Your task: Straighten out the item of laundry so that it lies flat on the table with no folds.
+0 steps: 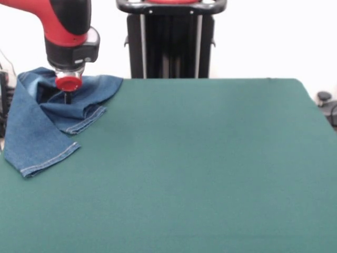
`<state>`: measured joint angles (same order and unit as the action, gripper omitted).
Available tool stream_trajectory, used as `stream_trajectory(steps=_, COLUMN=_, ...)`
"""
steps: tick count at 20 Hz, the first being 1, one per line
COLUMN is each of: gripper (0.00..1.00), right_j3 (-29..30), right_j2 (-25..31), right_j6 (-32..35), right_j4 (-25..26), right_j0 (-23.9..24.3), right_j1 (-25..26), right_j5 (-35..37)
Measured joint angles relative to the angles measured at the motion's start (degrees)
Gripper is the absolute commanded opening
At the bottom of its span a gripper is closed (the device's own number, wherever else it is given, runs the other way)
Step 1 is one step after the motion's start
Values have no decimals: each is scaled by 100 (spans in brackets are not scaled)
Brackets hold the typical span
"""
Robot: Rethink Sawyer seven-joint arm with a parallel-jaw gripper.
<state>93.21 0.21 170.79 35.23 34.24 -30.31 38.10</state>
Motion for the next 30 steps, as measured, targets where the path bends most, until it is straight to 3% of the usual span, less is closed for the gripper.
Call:
stream_trajectory(steps=19, gripper=100, right_j3=416, right_j2=361, right_j6=0, right_j4=-113, right_j0=106, right_j1=-819, right_j5=32)
stream_trajectory(steps=30, gripper=100, right_j3=237, right_j2=494, right_j6=0, right_j4=-210, right_j0=106, right_j1=-562, right_j5=33)
